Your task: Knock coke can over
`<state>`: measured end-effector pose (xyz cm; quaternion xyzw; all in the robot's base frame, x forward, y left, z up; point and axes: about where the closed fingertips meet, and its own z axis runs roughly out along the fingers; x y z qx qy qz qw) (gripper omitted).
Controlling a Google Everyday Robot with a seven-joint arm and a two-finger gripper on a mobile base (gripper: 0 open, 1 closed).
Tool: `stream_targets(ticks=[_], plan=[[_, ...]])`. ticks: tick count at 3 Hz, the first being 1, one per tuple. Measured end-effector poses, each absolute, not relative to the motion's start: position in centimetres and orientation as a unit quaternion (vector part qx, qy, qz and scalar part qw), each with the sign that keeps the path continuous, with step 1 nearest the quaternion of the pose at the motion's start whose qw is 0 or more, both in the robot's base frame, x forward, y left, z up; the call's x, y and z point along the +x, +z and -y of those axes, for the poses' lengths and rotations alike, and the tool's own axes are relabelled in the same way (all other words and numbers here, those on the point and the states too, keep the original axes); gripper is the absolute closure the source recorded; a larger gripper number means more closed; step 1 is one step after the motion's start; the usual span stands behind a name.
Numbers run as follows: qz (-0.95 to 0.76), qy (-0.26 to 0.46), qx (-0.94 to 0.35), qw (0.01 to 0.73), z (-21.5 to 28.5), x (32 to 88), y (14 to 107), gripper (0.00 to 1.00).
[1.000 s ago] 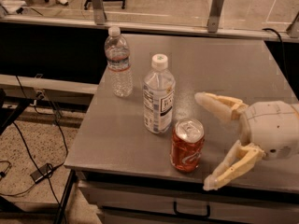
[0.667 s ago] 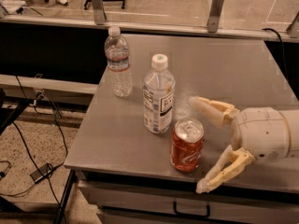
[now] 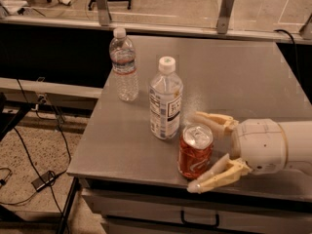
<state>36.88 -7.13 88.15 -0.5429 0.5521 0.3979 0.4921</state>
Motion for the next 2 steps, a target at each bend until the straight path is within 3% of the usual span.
stream_targets(ticks=[1, 2], plan=[[-0.560, 0.393, -0.539, 0.492, 7.22, 37.24, 87.14, 0.35], [-0.567, 0.392, -0.534, 0.489, 7.49, 37.33, 86.43, 0.42]])
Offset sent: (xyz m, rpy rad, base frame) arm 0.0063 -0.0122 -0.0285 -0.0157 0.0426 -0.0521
